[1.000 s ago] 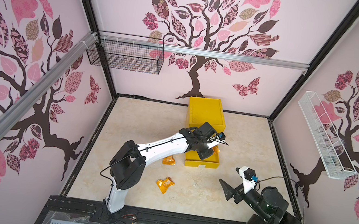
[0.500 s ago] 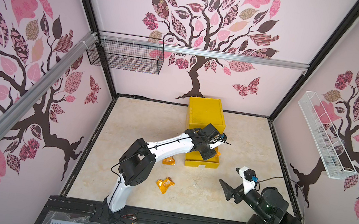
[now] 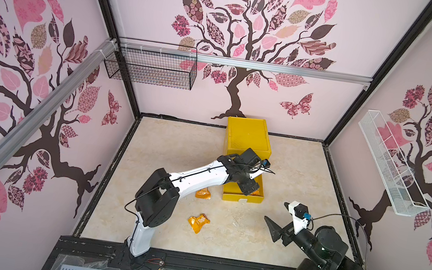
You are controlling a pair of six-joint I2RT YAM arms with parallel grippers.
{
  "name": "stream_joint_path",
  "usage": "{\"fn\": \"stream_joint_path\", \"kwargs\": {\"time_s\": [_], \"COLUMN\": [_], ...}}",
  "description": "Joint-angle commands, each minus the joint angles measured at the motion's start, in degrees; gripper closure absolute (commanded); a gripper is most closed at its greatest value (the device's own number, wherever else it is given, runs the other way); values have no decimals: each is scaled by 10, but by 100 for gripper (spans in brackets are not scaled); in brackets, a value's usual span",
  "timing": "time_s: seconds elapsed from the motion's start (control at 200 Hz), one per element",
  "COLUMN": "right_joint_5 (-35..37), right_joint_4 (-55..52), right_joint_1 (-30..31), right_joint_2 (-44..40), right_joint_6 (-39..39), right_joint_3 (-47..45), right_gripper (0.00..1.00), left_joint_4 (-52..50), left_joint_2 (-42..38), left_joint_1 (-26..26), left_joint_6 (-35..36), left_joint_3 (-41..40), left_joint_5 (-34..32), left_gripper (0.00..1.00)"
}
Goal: Place the cookies into the drawer by color
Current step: Place the cookie in the drawer, then pick up the cookie at the center of the board.
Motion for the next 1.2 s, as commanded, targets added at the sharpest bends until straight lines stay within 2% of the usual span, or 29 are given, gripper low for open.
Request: {"fn": "stream_joint_path", "kwargs": {"time_s": [0.0, 0.31, 0.44, 0.56, 0.705, 0.855, 1.19], "right_joint_5": [5, -1, -3, -6, -2, -8, -2], "right_joint_4": [7, 7, 6, 7, 7, 6, 7], "right_joint_1": [-3, -3, -4, -4, -4, -4, -4], "right_joint_2": [-4, 0, 1, 3, -5, -4, -10], "right_joint_6": [-1, -1, -2, -1, -2, -3, -3], "right_joint_3": [-2, -2, -2, -2, -2, -2, -2], "right_gripper": [1, 1, 1, 1, 1, 1, 1], "left_joint_4": [2, 2, -64, -94, -41, -5, 31], "left_joint_2": [-47, -154, -148, -139, -168, -189, -164], "left_joint_1": [-1, 4, 11, 27, 64, 72, 92], "left_joint_6": [10, 28, 22, -14, -57, -66, -137], "left_joint_3": [-29, -155, -151, -162, -223, -261, -297], "left_joint_5": [-13, -45, -83, -135, -114, -129, -156], "left_gripper": [17, 3, 3, 3, 3, 3, 4]}}
